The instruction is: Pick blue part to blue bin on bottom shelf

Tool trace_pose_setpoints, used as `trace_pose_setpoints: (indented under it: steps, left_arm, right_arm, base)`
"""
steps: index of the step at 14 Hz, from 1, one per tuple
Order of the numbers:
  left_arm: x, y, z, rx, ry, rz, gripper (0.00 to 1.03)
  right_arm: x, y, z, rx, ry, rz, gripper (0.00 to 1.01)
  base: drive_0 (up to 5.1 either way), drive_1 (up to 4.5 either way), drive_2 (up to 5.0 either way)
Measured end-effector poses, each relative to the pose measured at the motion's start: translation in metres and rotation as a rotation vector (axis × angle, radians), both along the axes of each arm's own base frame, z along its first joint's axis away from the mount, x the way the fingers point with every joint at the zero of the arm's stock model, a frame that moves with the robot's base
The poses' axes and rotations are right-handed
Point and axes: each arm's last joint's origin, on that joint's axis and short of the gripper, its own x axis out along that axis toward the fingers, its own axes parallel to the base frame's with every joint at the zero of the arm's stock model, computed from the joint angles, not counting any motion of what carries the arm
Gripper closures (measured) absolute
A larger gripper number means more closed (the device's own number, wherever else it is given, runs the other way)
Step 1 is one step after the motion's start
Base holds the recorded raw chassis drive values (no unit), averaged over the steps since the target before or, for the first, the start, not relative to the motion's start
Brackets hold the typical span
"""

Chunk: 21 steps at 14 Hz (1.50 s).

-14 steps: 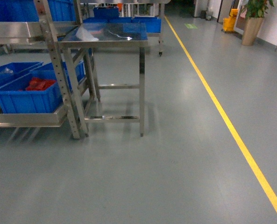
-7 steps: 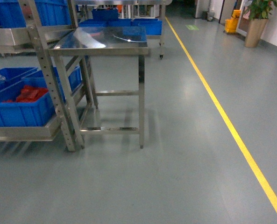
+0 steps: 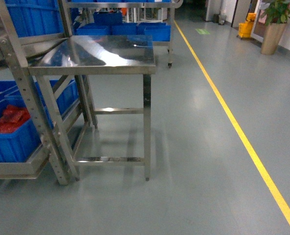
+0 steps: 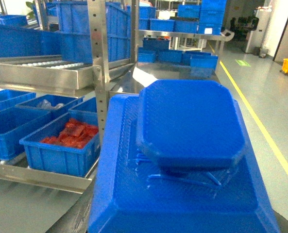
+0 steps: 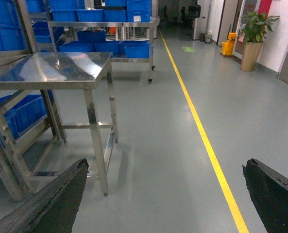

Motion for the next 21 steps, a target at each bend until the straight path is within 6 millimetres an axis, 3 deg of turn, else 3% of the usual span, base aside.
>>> trace_pose_setpoints:
  steps: [21]
  left_arm:
    - [0.0001, -0.0001, -0.0001, 0.001, 0.001, 0.0, 0.6]
  right_arm:
    - [0.0, 0.0, 0.0, 0.0, 0.0, 0.0, 0.03]
  base:
    - [-0.1, 3.9, -4.0]
